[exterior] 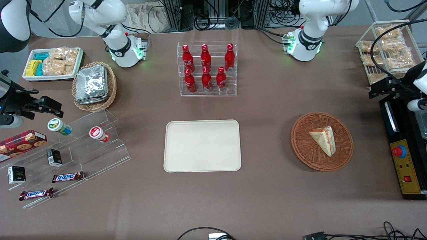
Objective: Place sandwich from basket to tray
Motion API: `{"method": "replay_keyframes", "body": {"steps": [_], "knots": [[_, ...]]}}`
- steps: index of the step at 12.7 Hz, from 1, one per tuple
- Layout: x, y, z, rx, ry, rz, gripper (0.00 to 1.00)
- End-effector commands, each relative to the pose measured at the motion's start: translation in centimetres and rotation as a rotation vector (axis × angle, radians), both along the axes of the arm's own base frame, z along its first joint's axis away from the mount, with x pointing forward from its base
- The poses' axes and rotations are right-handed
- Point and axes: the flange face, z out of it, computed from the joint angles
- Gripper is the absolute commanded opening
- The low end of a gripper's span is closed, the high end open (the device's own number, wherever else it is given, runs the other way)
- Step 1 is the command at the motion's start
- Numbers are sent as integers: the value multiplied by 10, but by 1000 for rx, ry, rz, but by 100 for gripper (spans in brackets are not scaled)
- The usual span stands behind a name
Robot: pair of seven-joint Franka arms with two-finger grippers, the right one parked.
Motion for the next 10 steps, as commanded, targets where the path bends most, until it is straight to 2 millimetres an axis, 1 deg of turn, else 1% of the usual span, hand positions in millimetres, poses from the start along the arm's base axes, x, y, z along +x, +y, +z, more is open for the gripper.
{"method": "replay_keyframes", "body": {"steps": [1,4,6,9,10], "knots": [[2,-1,5,-3,3,9,100],[2,1,7,-9,-2,14,100],[2,1,4,-11,3,14,100],[7,-1,-6,-8,20,15,100],[10,2,-9,-3,22,37,100]]}}
